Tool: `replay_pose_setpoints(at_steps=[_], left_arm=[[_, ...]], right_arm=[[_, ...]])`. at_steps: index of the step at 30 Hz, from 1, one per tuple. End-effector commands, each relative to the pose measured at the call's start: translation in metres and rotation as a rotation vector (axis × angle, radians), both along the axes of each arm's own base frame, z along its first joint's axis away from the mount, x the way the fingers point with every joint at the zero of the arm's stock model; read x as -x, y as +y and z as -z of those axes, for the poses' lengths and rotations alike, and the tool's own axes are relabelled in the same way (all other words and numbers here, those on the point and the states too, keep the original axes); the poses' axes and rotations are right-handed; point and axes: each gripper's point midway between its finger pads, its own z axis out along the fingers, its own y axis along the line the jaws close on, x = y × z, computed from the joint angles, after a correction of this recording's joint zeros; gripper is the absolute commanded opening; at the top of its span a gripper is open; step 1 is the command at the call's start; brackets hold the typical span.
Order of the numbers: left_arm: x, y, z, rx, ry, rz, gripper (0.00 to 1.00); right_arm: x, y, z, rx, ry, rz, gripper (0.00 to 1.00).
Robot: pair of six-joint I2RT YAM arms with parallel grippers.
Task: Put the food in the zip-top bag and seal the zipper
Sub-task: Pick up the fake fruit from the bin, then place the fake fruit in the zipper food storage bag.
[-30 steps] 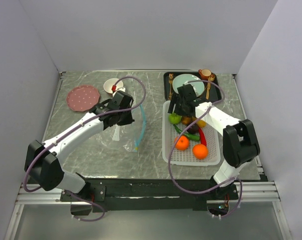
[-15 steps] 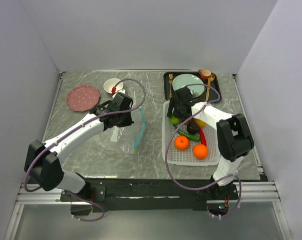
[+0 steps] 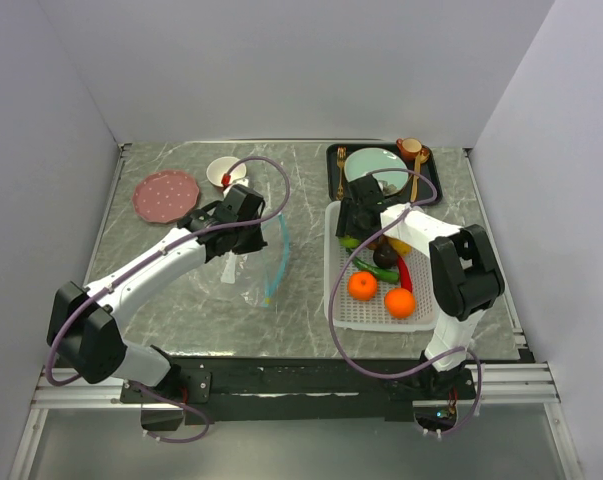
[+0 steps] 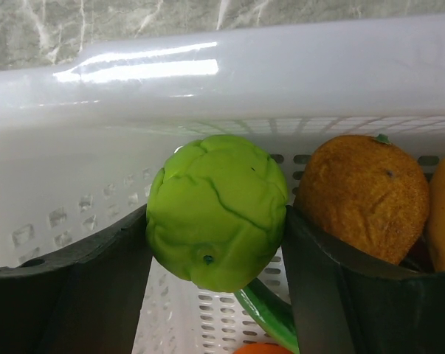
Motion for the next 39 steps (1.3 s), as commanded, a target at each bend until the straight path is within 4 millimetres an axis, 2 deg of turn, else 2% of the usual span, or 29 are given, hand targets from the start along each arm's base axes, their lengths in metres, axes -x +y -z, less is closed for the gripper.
replay_pose_setpoints(at_steps=[1,2,4,5,7,8,9,10,12,13,15,16,19,23,26,28,29,30,35,36,39], left_arm=[[-0.003,0.0,-0.018,0.045,-0.052,-0.013,0.01],[-0.003,0.0,-0.018,0.042,-0.05,-0.014,0.01],[-0.002,0.002,-0.017,0.038,-0.048,-0.018,0.01],[-0.002,0.003,-0.016,0.037,-0.049,-0.021,0.01],[-0.002,0.002,-0.018,0.045,-0.058,-0.018,0.01],[-0.003,0.001,-0.02,0.049,-0.065,-0.014,0.01],[-0.004,0.001,-0.019,0.049,-0.062,-0.015,0.01],[-0.004,0.0,-0.019,0.045,-0.057,-0.013,0.01],[-0.005,-0.001,-0.018,0.041,-0.047,-0.015,0.01],[-0.005,-0.001,-0.018,0.043,-0.046,-0.015,0.01],[-0.004,-0.004,-0.019,0.058,-0.045,-0.004,0.01],[-0.004,-0.006,-0.019,0.065,-0.046,0.003,0.01],[-0.005,-0.009,-0.028,0.087,-0.064,0.009,0.01],[-0.007,-0.01,-0.036,0.087,-0.072,0.016,0.01],[-0.006,-0.009,-0.039,0.083,-0.075,0.024,0.01],[-0.005,-0.008,-0.041,0.086,-0.081,0.021,0.01],[-0.005,-0.009,-0.045,0.094,-0.09,0.024,0.01],[-0.005,-0.01,-0.047,0.103,-0.094,0.03,0.01],[-0.003,-0.011,-0.055,0.12,-0.103,0.033,0.01],[-0.002,-0.01,-0.055,0.119,-0.104,0.034,0.01],[-0.001,-0.009,-0.058,0.128,-0.119,0.029,0.01]], right_arm=[[-0.008,0.001,-0.045,-0.053,-0.127,0.009,0.39],[-0.003,0.002,-0.059,-0.066,-0.146,0.006,0.39],[0.008,0.005,-0.067,-0.084,-0.162,0.01,0.39],[0.015,0.012,-0.085,-0.112,-0.203,-0.004,0.39],[0.027,0.021,-0.096,-0.149,-0.231,-0.009,0.39],[0.034,0.024,-0.112,-0.175,-0.268,-0.014,0.39],[0.044,0.035,-0.114,-0.189,-0.273,-0.038,0.4],[0.049,0.041,-0.129,-0.23,-0.311,-0.044,0.4],[0.066,0.064,-0.133,-0.314,-0.298,-0.1,0.41],[0.069,0.074,-0.142,-0.367,-0.32,-0.124,0.41],[0.086,0.097,-0.143,-0.455,-0.29,-0.186,0.41],[0.086,0.107,-0.149,-0.493,-0.308,-0.207,0.41],[0.096,0.13,-0.149,-0.553,-0.295,-0.264,0.4],[0.095,0.15,-0.145,-0.571,-0.278,-0.298,0.4],[0.095,0.168,-0.157,-0.625,-0.289,-0.337,0.41],[0.093,0.177,-0.153,-0.621,-0.271,-0.346,0.41],[0.091,0.182,-0.16,-0.626,-0.277,-0.355,0.42],[0.09,0.185,-0.153,-0.612,-0.259,-0.361,0.42],[0.083,0.198,-0.149,-0.604,-0.24,-0.368,0.45],[0.083,0.199,-0.138,-0.586,-0.213,-0.37,0.45],[0.081,0.201,-0.129,-0.55,-0.187,-0.357,0.48]])
